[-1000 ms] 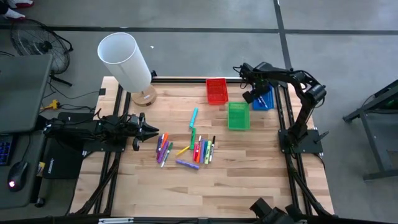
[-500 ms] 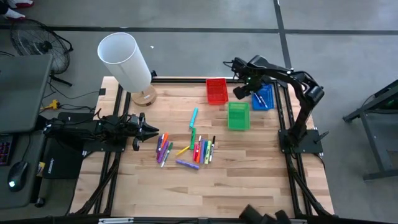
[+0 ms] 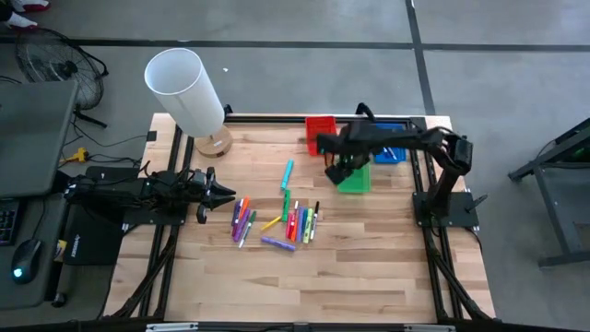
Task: Pick & Place Markers
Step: Put the black marker in the blue bin
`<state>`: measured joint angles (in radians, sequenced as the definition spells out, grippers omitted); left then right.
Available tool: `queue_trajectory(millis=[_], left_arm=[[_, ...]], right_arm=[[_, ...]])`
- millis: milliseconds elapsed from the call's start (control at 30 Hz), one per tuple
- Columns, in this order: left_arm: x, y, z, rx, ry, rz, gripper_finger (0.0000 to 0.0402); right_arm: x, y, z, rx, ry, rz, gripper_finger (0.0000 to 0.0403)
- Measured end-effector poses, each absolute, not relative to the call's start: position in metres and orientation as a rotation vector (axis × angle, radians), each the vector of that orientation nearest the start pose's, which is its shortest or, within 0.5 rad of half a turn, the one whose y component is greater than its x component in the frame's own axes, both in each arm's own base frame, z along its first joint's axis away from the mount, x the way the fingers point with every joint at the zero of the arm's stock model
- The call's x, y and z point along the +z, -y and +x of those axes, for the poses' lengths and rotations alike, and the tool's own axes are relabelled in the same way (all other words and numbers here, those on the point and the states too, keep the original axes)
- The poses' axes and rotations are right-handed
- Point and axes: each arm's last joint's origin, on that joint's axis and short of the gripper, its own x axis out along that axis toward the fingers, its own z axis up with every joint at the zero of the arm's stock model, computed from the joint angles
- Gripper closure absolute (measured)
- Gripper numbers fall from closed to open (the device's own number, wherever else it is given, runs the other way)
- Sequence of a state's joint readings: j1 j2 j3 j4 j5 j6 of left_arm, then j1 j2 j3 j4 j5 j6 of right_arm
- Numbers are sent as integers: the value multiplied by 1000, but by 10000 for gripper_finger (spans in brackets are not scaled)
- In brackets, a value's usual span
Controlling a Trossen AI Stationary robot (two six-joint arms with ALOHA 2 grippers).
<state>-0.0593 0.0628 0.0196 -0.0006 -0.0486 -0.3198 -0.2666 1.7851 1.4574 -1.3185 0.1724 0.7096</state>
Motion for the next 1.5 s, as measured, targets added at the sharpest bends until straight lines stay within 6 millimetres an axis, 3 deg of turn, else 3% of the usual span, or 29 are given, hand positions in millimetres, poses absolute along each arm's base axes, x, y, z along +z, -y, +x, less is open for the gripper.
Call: queue_trajectory(millis=[300,567,667,867,1267,1500], left_arm=[[165,5,100,-4,-45,-317,318],[165,5,100,-4,-46,-317,318],[165,5,100,-4,-45,-317,318],[165,5,100,-4,-45,-317,318],[165,5,100,-4,-45,-317,318],[165,5,100,-4,-45,-317,318]], right_arm=[[244,-3,333,-966,-1198,595,274],[246,-47,342,-941,-1001,677,274],[245,-54,343,-931,-991,715,274],[213,-60,360,-897,-1103,820,274],[170,-47,383,-888,-1199,971,274],[158,-44,387,-887,-1225,972,274]])
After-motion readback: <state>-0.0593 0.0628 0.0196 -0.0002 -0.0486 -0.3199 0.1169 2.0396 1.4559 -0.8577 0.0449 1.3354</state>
